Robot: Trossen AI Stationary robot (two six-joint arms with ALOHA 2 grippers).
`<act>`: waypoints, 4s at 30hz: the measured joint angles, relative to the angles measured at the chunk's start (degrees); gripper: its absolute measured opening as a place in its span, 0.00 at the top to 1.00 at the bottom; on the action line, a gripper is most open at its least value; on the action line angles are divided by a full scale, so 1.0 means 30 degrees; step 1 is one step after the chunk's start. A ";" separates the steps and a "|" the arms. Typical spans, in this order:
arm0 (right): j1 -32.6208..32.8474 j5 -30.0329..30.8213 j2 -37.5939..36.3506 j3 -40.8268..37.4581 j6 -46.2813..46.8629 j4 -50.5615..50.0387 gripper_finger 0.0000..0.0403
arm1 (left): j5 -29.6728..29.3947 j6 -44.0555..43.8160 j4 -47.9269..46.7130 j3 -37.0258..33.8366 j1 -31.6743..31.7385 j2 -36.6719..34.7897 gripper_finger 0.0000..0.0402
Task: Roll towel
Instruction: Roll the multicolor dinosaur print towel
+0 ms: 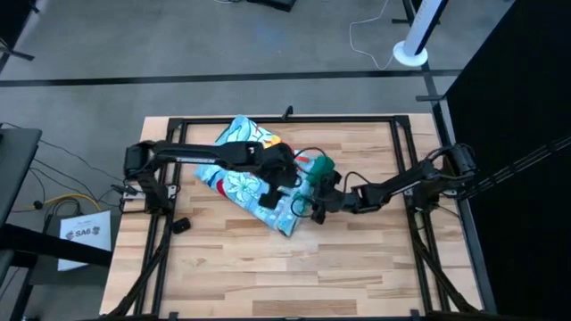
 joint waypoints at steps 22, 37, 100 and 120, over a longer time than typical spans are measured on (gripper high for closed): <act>-0.2986 -0.3349 0.2880 0.1280 -0.3865 0.3787 0.44 | 0.1968 -0.4480 1.6315 -1.2386 -0.0530 -0.1473 0.50; -0.4213 -0.3489 0.2880 0.3166 -0.3146 0.1055 0.45 | 0.1144 -0.6067 2.2195 -1.6196 -0.1073 -0.1473 0.50; -0.4116 -0.4834 -0.1598 -0.0375 -0.5745 0.0210 1.00 | -0.3178 -1.2639 2.7303 -0.9971 -0.3237 0.7809 0.50; -0.3187 -0.4768 -0.0633 -0.4611 -0.3081 0.5480 1.00 | -0.1381 -0.9790 2.6070 -0.9248 -0.2615 0.6834 0.50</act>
